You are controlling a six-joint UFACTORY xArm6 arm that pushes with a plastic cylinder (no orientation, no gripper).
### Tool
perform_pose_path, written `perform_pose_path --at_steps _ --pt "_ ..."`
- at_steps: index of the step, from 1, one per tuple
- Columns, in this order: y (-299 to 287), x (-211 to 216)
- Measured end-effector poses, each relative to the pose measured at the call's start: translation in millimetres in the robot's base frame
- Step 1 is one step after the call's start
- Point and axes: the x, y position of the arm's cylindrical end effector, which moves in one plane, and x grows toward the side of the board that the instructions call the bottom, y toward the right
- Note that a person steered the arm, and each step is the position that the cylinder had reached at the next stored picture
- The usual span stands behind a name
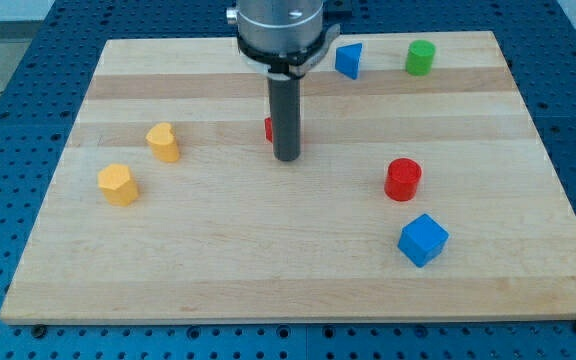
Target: Move the red star down to the blue triangle
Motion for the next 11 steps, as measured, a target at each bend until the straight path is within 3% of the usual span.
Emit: perform_pose_path --at_steps 4,6,9,11 --pt "-67.4 -35.1" --pt "-37.7 -61.4" --pt "57.5 -62.7" --pt "66.2 -54.3"
